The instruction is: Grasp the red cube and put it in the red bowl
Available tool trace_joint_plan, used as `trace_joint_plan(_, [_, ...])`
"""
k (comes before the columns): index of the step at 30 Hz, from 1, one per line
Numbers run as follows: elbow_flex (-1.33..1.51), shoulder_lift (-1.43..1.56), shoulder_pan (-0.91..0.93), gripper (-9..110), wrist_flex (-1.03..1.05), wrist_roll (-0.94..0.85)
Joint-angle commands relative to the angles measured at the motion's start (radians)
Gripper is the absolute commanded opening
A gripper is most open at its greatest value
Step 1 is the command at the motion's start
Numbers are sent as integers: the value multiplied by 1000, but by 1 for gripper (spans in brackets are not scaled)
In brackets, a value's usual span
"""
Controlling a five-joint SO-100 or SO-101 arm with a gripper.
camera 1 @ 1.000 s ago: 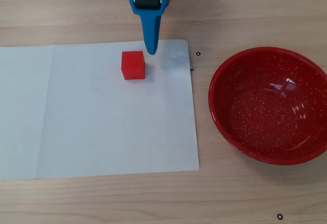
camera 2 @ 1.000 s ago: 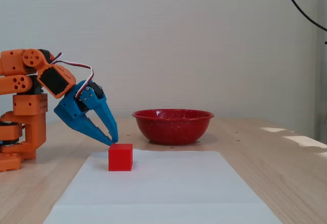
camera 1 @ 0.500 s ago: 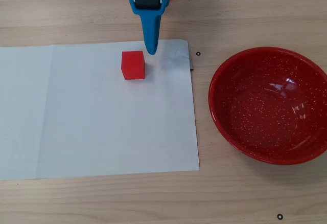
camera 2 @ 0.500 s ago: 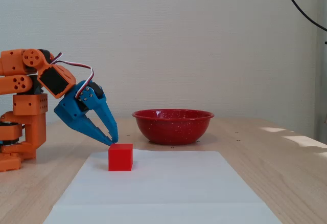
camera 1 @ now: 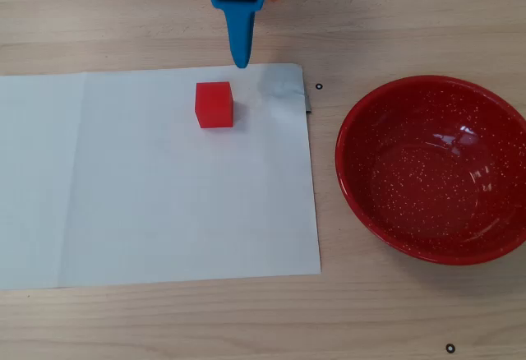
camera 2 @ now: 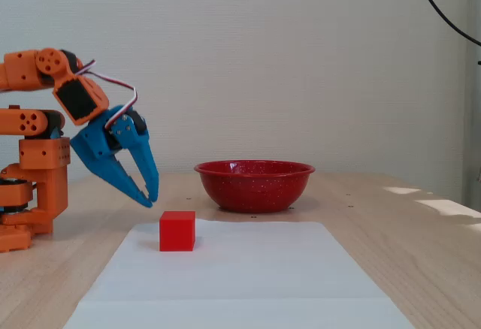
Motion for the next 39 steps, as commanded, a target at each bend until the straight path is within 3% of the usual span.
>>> trace_joint_plan(1, [-161,-64,-14,0,32,31])
trace_joint_plan(13, [-471,-350,-83,0,183,74])
trace_joint_plan(29, [-854,-726,-172,11,405,192])
trace_joint_plan(35, [-922,-836,-181,28,472,242])
trace_joint_plan(39, [-951,-910,-195,33,499,265])
